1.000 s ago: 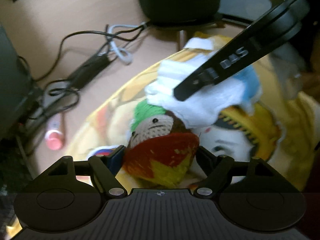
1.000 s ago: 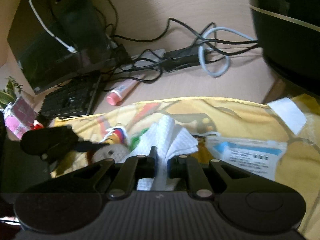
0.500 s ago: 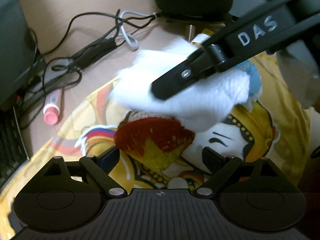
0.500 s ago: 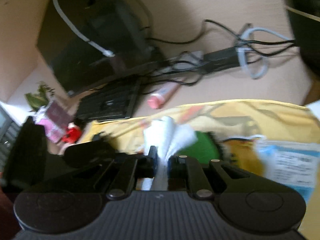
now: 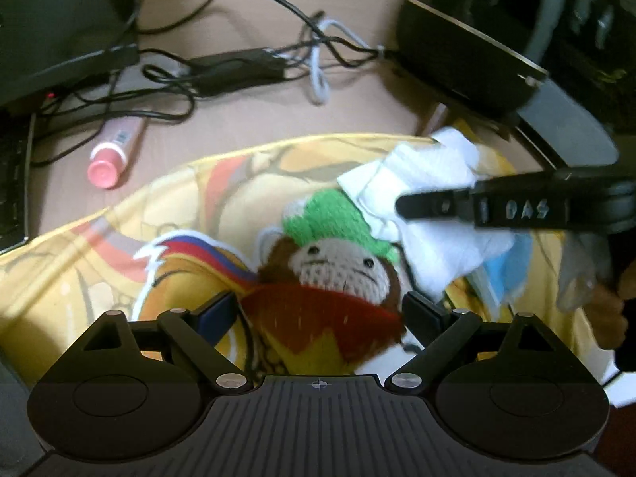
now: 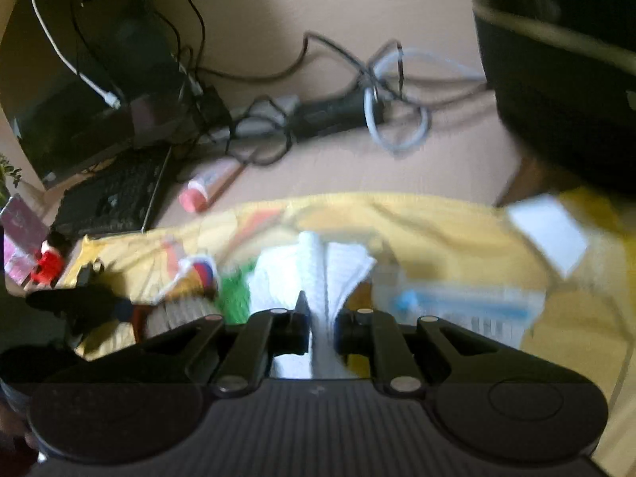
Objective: Clean container
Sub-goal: 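Keep wiping the doll held by the left tool with the right tool's tissue, then wipe the doll's red star base with the tissue in the right tool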
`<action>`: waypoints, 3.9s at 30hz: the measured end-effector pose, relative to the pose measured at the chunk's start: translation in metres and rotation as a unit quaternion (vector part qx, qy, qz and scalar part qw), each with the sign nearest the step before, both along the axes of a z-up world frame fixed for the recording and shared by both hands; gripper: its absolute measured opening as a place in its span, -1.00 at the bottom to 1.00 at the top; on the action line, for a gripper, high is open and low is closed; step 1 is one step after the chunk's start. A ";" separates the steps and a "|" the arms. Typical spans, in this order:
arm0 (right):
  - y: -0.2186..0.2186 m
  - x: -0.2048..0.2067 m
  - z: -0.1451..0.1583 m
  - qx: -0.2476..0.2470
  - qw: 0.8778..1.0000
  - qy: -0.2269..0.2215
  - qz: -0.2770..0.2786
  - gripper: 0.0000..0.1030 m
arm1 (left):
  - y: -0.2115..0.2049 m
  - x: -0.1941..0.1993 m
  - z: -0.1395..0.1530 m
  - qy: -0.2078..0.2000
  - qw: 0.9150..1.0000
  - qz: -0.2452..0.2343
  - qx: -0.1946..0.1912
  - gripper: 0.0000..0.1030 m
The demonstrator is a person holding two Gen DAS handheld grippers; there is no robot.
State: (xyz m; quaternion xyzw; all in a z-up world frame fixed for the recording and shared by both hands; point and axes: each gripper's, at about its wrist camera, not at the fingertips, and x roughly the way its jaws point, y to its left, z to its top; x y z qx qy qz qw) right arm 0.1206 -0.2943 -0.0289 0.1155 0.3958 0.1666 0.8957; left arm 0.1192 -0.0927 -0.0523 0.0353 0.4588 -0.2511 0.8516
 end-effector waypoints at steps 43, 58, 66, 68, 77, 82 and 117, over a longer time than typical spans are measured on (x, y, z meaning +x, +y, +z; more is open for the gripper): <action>-0.003 -0.003 0.038 0.209 0.977 -0.018 0.048 -0.72 | -0.042 -0.059 -0.015 -0.216 0.934 -0.192 0.212 0.66; 0.007 -0.004 -0.001 0.088 0.995 0.001 0.040 -0.53 | -0.028 -0.055 -0.008 -0.138 0.965 -0.172 0.140 0.81; 0.005 -0.008 -0.019 0.050 0.998 0.024 0.035 -0.71 | -0.015 -0.031 -0.008 -0.082 0.985 -0.116 0.099 0.82; 0.008 -0.009 -0.022 0.040 0.998 0.024 0.039 -0.72 | -0.019 -0.032 -0.006 -0.101 0.982 -0.121 0.105 0.79; -0.004 -0.011 -0.017 0.040 0.999 0.016 0.015 -0.80 | -0.031 -0.043 0.008 -0.245 0.914 -0.218 0.238 0.56; -0.013 -0.007 0.003 0.087 0.996 -0.005 0.008 -0.80 | -0.043 -0.051 -0.004 -0.235 0.910 -0.248 0.234 0.59; -0.024 -0.002 0.005 0.080 0.997 -0.002 -0.009 -0.85 | -0.035 -0.047 0.003 -0.102 0.975 -0.181 0.078 0.87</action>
